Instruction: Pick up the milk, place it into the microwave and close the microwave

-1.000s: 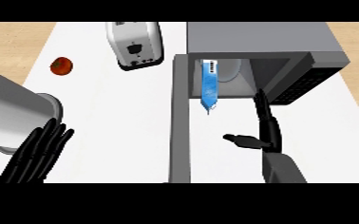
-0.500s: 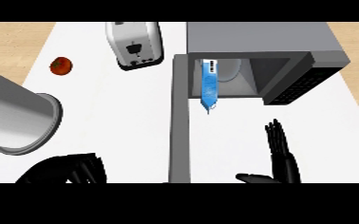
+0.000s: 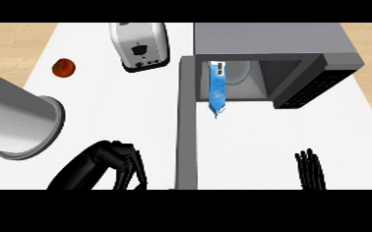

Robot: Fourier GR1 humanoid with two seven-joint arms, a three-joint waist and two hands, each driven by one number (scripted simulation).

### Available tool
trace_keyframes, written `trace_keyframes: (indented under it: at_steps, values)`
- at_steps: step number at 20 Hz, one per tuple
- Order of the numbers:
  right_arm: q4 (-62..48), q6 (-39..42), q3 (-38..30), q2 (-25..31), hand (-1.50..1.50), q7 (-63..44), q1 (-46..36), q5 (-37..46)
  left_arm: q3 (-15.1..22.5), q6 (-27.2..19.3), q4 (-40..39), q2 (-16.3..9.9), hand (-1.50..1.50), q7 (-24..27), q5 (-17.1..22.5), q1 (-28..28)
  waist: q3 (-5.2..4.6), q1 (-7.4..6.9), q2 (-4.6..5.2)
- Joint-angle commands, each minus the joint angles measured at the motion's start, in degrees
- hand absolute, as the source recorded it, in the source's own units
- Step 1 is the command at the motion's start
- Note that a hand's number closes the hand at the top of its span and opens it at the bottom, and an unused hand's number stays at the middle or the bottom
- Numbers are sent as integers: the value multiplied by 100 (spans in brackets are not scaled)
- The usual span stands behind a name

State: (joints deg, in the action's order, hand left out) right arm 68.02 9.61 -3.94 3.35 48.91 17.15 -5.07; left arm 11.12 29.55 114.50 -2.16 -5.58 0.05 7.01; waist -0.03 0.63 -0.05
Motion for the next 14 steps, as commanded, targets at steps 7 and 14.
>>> trace_keyframes:
  at_steps: [7,14]
  values:
    - [811,389,44,135,-150,335,1046,-175,1531,-320,-1375,212,150,-49,-763,-840,2,4,3]
    - [1721,937,50,540,-150,196,1580,-481,2794,-1601,-2630,215,150,326,-1169,-1803,-1,62,9]
